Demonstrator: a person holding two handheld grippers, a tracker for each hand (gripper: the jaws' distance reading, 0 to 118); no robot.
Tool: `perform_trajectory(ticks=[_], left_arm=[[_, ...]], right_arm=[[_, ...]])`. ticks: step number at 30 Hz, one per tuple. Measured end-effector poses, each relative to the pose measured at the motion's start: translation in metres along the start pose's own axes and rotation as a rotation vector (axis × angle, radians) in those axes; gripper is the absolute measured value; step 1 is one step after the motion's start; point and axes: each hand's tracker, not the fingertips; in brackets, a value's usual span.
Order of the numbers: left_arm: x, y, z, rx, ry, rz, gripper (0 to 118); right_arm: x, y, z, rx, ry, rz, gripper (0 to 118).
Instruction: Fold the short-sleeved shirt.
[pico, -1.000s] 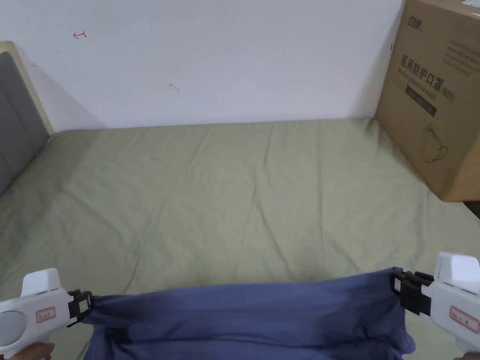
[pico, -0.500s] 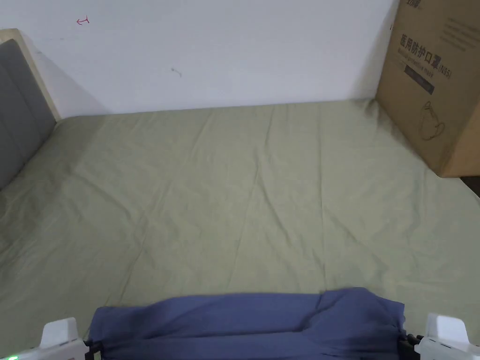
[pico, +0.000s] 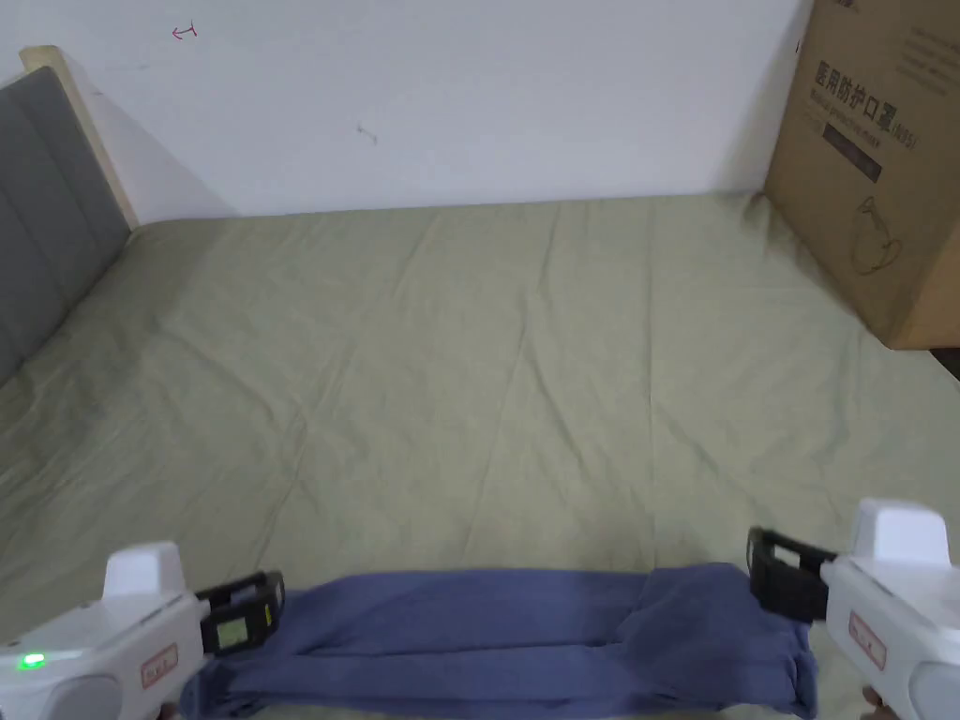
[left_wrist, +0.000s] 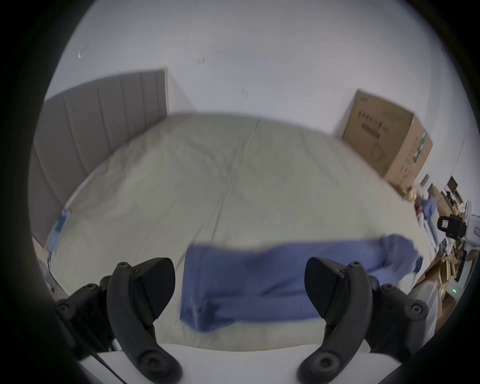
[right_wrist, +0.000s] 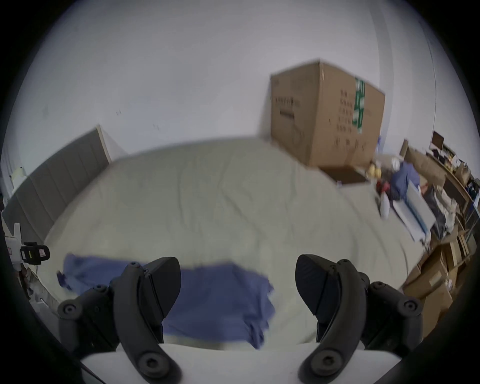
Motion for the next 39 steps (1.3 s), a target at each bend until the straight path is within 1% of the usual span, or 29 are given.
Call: perform_trajectory(ticks=[4,5,6,8,10,11,12,13,14,15,16,17,18,20,21,22,23,25,27,29,31,33,35,39], left_arm=[[0.022,0.036,0.025,0.226,0.020,-0.013,106],[0.026,0.044,0.030,0.293,0.052,-0.049,105],[0.032,0.050,0.031,0.336,0.063,-0.044,105],[0.042,0.058,0.036,0.417,0.081,-0.085,104],[0.052,0.064,0.039,0.478,0.098,-0.091,99],[0.053,0.066,0.040,0.492,0.088,-0.078,94],[0.055,0.068,0.040,0.497,0.070,-0.082,82],[0.055,0.069,0.042,0.509,0.043,-0.066,71],[0.056,0.070,0.041,0.523,0.024,-0.064,56],[0.056,0.070,0.042,0.530,0.004,-0.064,37],[0.057,0.071,0.043,0.536,-0.011,-0.062,23],[0.058,0.070,0.043,0.533,-0.018,-0.059,10],[0.058,0.070,0.041,0.531,-0.022,-0.058,0],[0.059,0.067,0.041,0.536,-0.029,-0.055,0],[0.059,0.067,0.041,0.535,-0.037,-0.055,0],[0.062,0.067,0.041,0.527,-0.055,-0.064,0],[0.063,0.066,0.040,0.522,-0.047,-0.070,0],[0.061,0.066,0.035,0.492,-0.046,-0.077,0],[0.060,0.066,0.034,0.439,-0.047,-0.055,0],[0.047,0.066,0.025,0.353,-0.073,0.000,0],[0.025,0.066,0.011,0.241,-0.097,0.105,0],[-0.004,0.060,-0.006,0.121,-0.177,0.214,0],[-0.026,0.053,-0.017,0.038,-0.225,0.295,0],[-0.073,0.036,-0.044,-0.148,-0.279,0.339,0]], right_arm=[[-0.029,0.046,0.029,0.215,0.039,0.018,93],[-0.036,0.054,0.034,0.256,0.034,0.024,93],[-0.042,0.060,0.039,0.298,0.018,0.033,93],[-0.055,0.071,0.046,0.360,0.010,0.062,93],[-0.065,0.076,0.050,0.406,-0.002,0.087,93],[-0.069,0.077,0.050,0.416,-0.003,0.091,92],[-0.073,0.079,0.051,0.421,-0.006,0.095,88],[-0.076,0.080,0.052,0.424,-0.012,0.094,83],[-0.079,0.079,0.053,0.435,-0.022,0.093,76],[-0.081,0.078,0.053,0.452,-0.031,0.099,61],[-0.082,0.077,0.051,0.452,-0.043,0.100,45],[-0.083,0.077,0.051,0.448,-0.047,0.104,21],[-0.084,0.076,0.050,0.448,-0.050,0.102,0],[-0.082,0.074,0.048,0.447,-0.063,0.101,0],[-0.080,0.076,0.049,0.445,-0.060,0.104,0],[-0.081,0.074,0.049,0.421,-0.036,0.118,0],[-0.081,0.073,0.050,0.426,-0.042,0.111,0],[-0.080,0.073,0.048,0.426,-0.043,0.114,0],[-0.079,0.074,0.049,0.424,-0.034,0.107,0],[-0.079,0.075,0.046,0.416,-0.026,0.105,0],[-0.079,0.075,0.045,0.413,-0.027,0.109,0],[-0.080,0.076,0.039,0.404,-0.023,0.120,0],[-0.081,0.077,0.035,0.393,-0.018,0.122,0],[-0.086,0.077,0.022,0.365,-0.004,0.124,0]])
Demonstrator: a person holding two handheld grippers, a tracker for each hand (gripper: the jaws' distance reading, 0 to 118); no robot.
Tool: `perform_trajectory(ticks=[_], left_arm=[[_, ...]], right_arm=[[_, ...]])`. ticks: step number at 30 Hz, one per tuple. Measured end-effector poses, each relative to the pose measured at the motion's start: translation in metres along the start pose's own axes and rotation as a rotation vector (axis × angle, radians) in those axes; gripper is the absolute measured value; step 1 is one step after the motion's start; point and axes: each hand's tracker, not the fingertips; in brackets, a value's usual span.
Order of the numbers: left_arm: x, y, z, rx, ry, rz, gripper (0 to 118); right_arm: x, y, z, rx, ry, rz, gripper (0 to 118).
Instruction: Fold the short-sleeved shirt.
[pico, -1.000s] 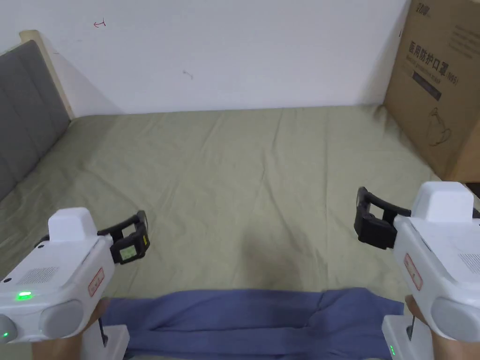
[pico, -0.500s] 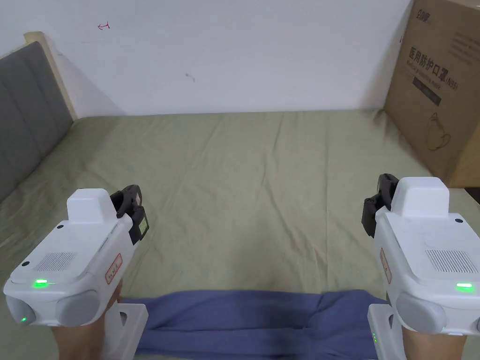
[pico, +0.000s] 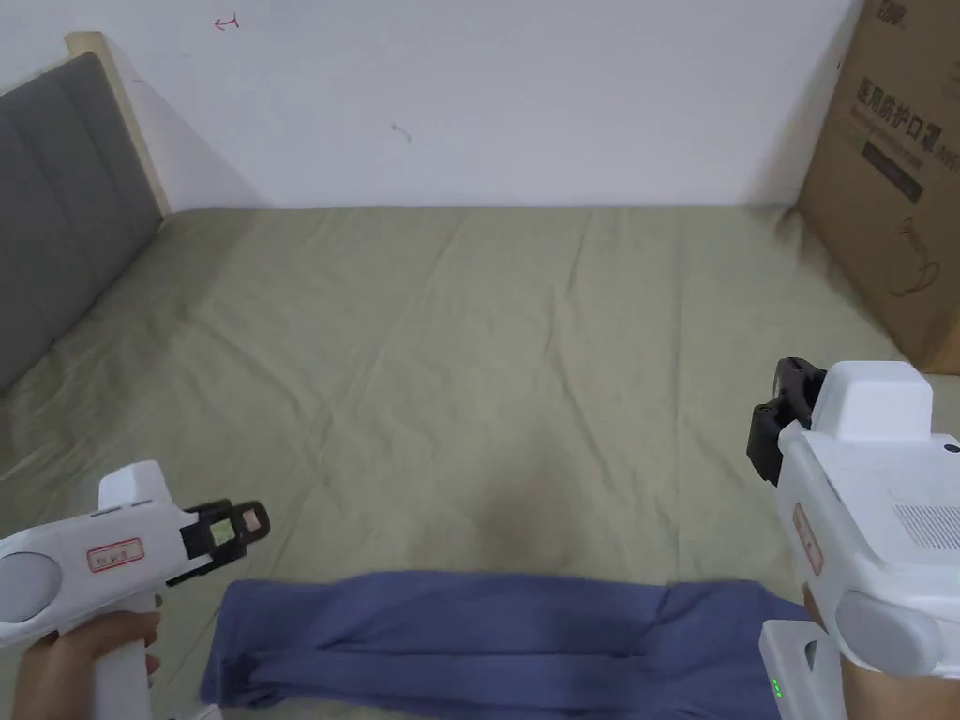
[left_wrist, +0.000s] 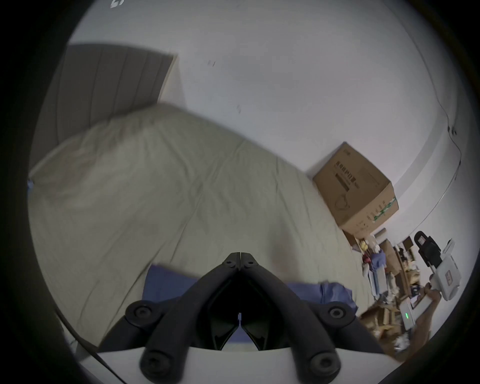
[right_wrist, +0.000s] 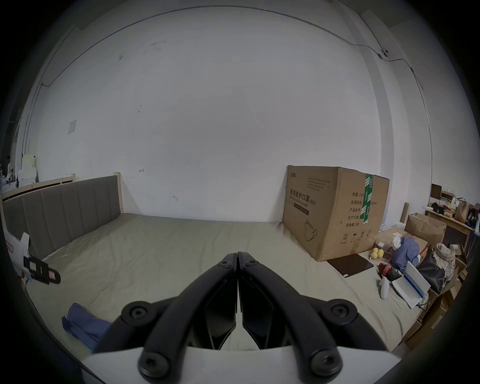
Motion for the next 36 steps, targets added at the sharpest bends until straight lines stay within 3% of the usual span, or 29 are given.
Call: perform_trajectory(ticks=[6,8,10,11,13,15,19,23,28,31,36], left_arm=[[-0.057,0.000,-0.015,-0.135,0.039,-0.005,0],[-0.080,0.003,-0.023,-0.169,0.041,0.006,19],[-0.094,0.002,-0.030,-0.188,0.043,0.029,68],[-0.090,-0.002,-0.031,-0.192,0.046,0.033,79],[-0.095,-0.005,-0.037,-0.201,0.062,0.037,83],[-0.098,-0.010,-0.044,-0.213,0.051,0.063,100],[-0.119,-0.019,-0.069,-0.284,0.044,0.148,97],[-0.108,-0.028,-0.073,-0.267,0.039,0.100,77],[-0.098,-0.031,-0.079,-0.282,-0.006,0.080,21],[-0.087,-0.037,-0.086,-0.275,0.044,0.012,12],[-0.066,-0.026,-0.065,-0.191,0.133,-0.130,8]], right_arm=[[-0.012,-0.010,-0.019,-0.047,0.008,0.016,0],[-0.016,-0.013,-0.027,-0.062,0.012,0.017,0],[-0.018,-0.018,-0.032,-0.069,0.019,0.008,0],[-0.020,-0.019,-0.036,-0.079,0.023,0.001,0],[-0.023,-0.022,-0.041,-0.097,0.023,-0.001,0],[-0.027,-0.024,-0.047,-0.108,0.018,0.011,0],[-0.030,-0.027,-0.054,-0.131,0.018,0.015,0],[-0.027,-0.028,-0.055,-0.138,0.012,0.024,0],[-0.018,-0.031,-0.057,-0.149,0.017,0.012,0],[-0.013,-0.032,-0.054,-0.152,0.010,0.008,0],[-0.004,-0.027,-0.048,-0.141,0.005,0.009,0]])
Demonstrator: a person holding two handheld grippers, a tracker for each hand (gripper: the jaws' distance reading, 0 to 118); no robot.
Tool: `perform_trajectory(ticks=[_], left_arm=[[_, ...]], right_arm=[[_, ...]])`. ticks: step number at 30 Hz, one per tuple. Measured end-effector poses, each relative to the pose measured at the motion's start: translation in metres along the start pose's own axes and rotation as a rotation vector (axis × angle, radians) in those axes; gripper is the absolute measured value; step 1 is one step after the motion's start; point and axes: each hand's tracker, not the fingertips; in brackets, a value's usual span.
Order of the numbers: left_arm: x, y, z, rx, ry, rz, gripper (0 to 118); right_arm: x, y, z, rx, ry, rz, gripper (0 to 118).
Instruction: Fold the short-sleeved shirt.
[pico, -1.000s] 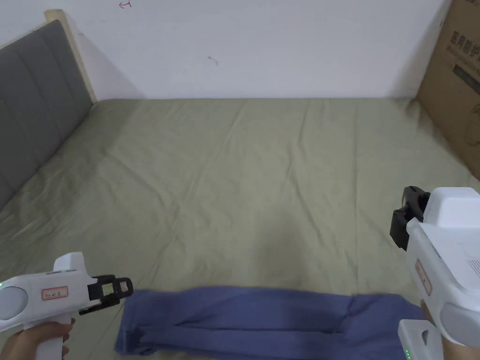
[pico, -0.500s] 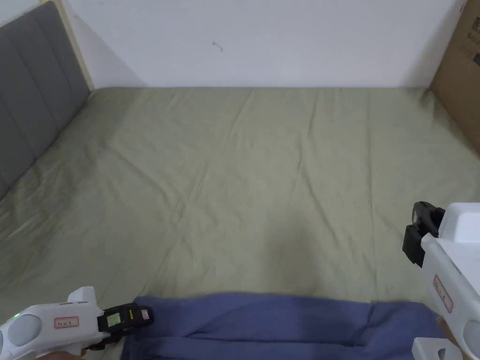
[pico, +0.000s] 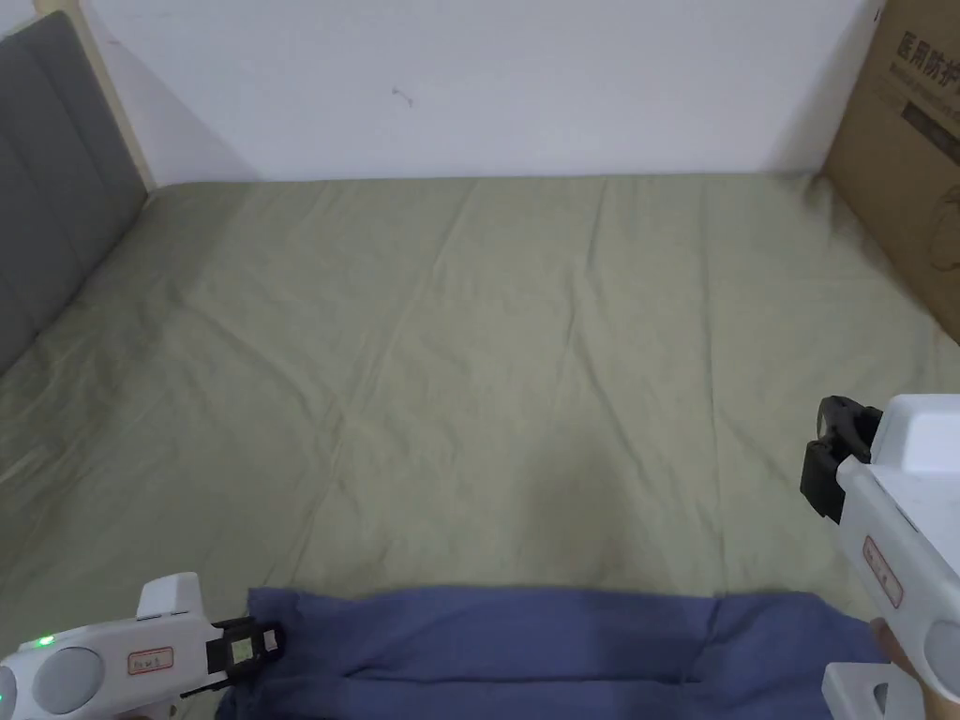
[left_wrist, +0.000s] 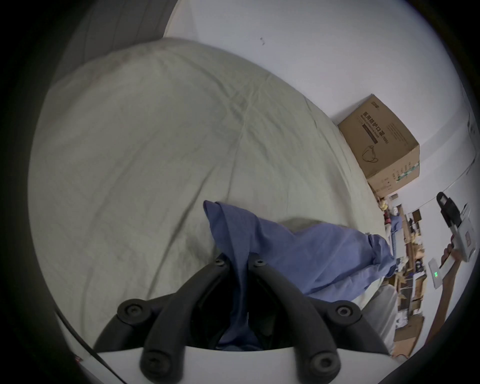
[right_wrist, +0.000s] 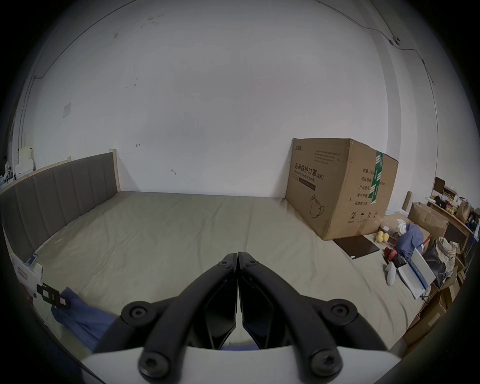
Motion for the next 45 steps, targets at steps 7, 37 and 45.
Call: perform_trajectory(ticks=[7,37,45], left_arm=[[-0.008,0.019,0.047,0.034,0.004,0.026,6],[0.214,-0.006,-0.045,-0.166,-0.056,-0.093,6],[0.242,-0.032,-0.073,-0.220,-0.016,-0.127,65]], right_arm=[[0.010,0.007,0.011,0.034,0.002,-0.013,0],[0.044,-0.001,0.053,0.071,0.027,0.008,0],[0.052,-0.006,0.058,0.052,0.011,0.026,0]])
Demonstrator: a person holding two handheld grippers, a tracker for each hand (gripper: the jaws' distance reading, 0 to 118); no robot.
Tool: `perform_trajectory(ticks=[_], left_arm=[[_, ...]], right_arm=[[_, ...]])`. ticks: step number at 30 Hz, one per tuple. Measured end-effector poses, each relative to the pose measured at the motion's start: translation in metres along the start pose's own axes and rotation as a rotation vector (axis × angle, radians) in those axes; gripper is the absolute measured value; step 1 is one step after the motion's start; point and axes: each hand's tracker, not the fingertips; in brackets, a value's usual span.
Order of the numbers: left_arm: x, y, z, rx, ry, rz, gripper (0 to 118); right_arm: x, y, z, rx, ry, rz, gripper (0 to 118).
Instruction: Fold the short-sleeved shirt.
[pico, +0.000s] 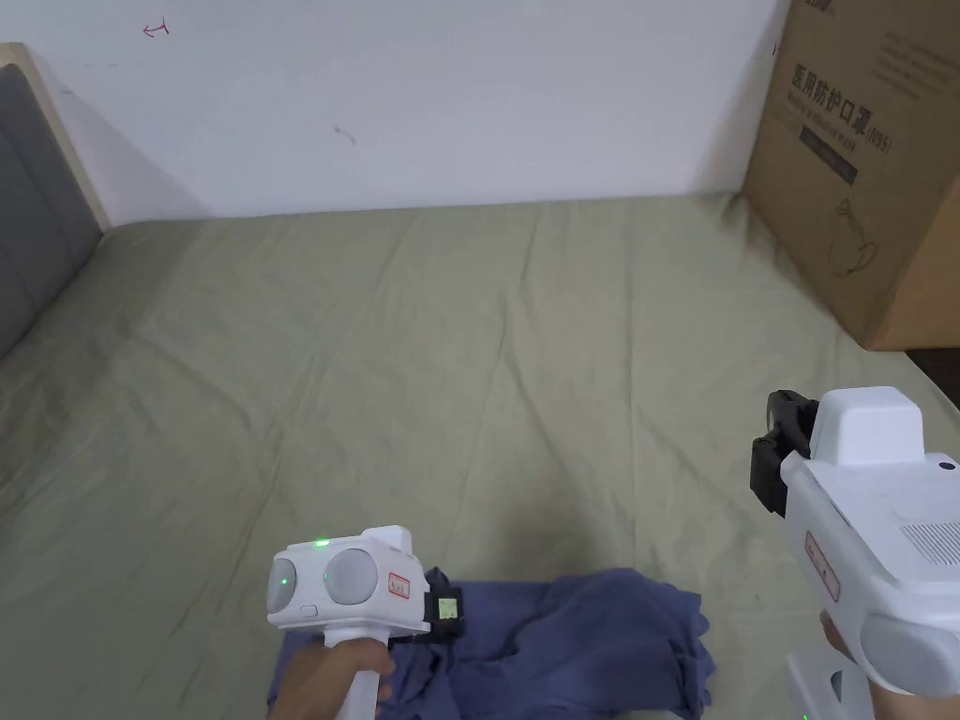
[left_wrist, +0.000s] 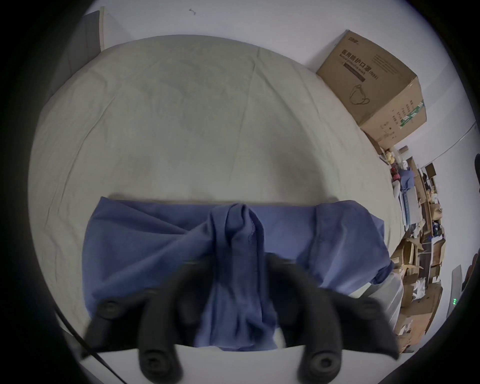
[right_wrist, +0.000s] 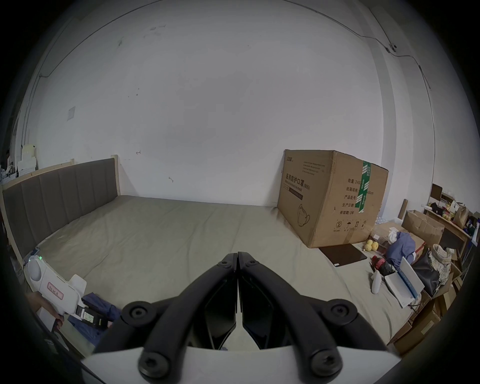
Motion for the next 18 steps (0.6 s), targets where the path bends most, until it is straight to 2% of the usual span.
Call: perform_trajectory(ticks=[2,3,8,11,14,15,17,18], left_arm=[[0.004,-0.002,0.011,0.069,-0.022,-0.021,99],[0.006,-0.001,0.020,0.100,-0.017,-0.038,105],[0.001,-0.003,0.068,0.284,0.029,-0.103,105],[-0.005,-0.009,0.100,0.418,0.106,-0.134,102],[-0.021,-0.018,0.114,0.531,0.185,-0.159,82],[-0.026,-0.021,0.116,0.552,0.204,-0.168,70],[-0.035,-0.029,0.117,0.577,0.229,-0.197,36],[-0.039,-0.031,0.115,0.590,0.218,-0.208,11]], right_arm=[[0.002,0.000,0.001,0.000,-0.002,-0.005,0],[0.002,0.001,0.001,-0.001,-0.004,-0.007,0],[0.002,0.005,0.002,0.009,0.001,-0.016,0],[0.001,0.009,0.003,0.018,0.008,-0.011,0],[0.000,0.011,0.004,0.025,0.017,-0.012,0],[0.000,0.011,0.004,0.026,0.019,-0.011,0],[-0.001,0.012,0.003,0.028,0.020,-0.012,0],[-0.001,0.012,0.003,0.029,0.019,-0.013,0]])
